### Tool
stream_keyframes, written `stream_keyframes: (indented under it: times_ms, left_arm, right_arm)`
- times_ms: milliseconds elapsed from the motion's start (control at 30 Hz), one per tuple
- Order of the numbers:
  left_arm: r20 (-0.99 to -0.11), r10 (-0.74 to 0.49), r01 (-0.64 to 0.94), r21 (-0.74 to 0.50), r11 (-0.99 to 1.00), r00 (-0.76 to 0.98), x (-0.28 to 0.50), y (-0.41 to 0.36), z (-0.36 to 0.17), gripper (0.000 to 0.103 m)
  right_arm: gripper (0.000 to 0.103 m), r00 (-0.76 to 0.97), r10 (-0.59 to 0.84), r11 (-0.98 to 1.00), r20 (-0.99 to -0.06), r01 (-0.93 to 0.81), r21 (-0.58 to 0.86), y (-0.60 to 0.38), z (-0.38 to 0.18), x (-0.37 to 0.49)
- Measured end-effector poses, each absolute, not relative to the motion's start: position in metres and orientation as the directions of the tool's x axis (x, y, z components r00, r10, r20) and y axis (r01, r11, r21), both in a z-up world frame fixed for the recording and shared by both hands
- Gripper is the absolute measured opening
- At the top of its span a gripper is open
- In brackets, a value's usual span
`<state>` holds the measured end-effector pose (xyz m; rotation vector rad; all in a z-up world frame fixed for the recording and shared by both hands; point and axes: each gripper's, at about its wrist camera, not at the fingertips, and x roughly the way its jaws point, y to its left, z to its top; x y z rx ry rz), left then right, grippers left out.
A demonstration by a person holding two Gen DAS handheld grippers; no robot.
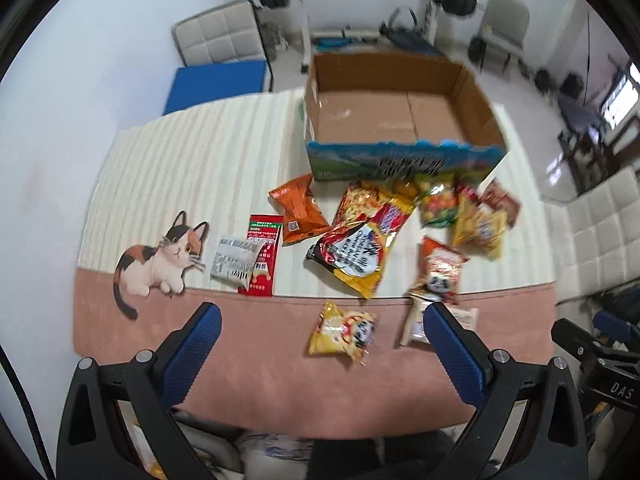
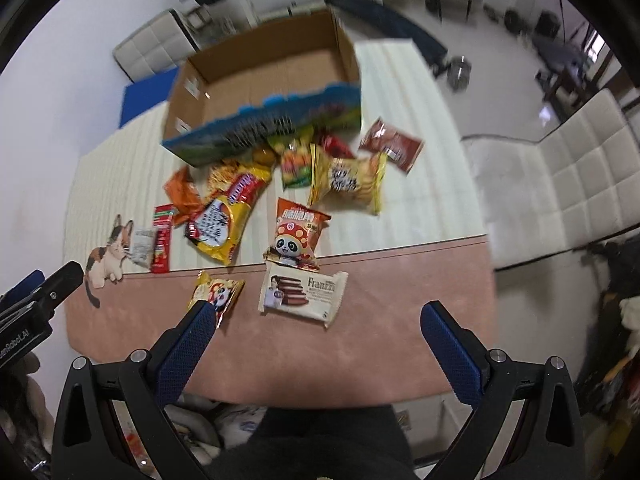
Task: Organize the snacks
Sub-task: 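Grasp the yellow Sedaap noodle pack with left tool while right tool grasps orange panda chip bag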
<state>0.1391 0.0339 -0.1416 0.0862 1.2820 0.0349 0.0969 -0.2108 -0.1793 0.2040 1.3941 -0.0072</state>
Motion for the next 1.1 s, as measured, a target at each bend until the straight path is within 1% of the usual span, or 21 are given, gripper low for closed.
stream_keyframes:
  times_ms: [200, 367, 500, 600, 733, 967, 1000, 1033, 1100]
  left_arm:
    - [-0.977, 0.097, 0.11, 0.119, 0.987, 0.189, 0.188, 0.028, -0.214, 0.103]
    - [-0.991, 0.087, 0.178, 0.105, 0.978, 0.105, 0.223, 0.021, -0.273, 0.103]
    - [-0.996, 0.07, 0.23, 0.081, 0.97, 0.055, 0.245, 0.012, -0.309, 0.103]
    - [-0.999, 0.031, 0.275, 0.037, 0.961, 0.027, 0.259, 0.004, -0.329, 0.103]
    - [-1.0, 0.016, 0.335, 0.022, 0.942, 0.023, 0.271, -0.006, -0.343, 0.103]
    - [-0.998, 0.044, 0.396, 0.025, 0.918, -0.039, 0.287, -0.012, -0.374, 0.103]
    - [-0.998, 0.044, 0.397, 0.022, 0.918, -0.045, 0.29, -0.013, -0.377, 0.101]
    - [-0.998, 0.04, 0.394, 0.015, 0.919, -0.054, 0.29, -0.012, -0.38, 0.094]
    - [-0.998, 0.025, 0.374, 0.0, 0.928, -0.061, 0.29, -0.009, -0.385, 0.09]
  right_arm:
    - [0.103, 0.072, 0.15, 0.969, -0.986, 0.19, 0.161, -0.2, -0.269, 0.142]
    - [0.103, 0.026, 0.157, 0.962, -0.987, 0.224, 0.159, -0.193, -0.319, 0.167]
    - [0.103, -0.002, 0.187, 0.943, -0.982, 0.279, 0.179, -0.199, -0.35, 0.177]
    - [0.103, -0.023, 0.208, 0.928, -0.978, 0.322, 0.189, -0.204, -0.368, 0.181]
    - [0.103, -0.033, 0.23, 0.913, -0.973, 0.352, 0.204, -0.207, -0.381, 0.183]
    - [0.103, -0.043, 0.255, 0.908, -0.966, 0.356, 0.224, -0.2, -0.39, 0.192]
    - [0.103, -0.047, 0.259, 0.908, -0.965, 0.353, 0.226, -0.197, -0.392, 0.195]
    - [0.103, -0.053, 0.259, 0.909, -0.964, 0.351, 0.225, -0.195, -0.394, 0.195]
    - [0.103, -0.057, 0.26, 0.91, -0.964, 0.35, 0.224, -0.19, -0.399, 0.199]
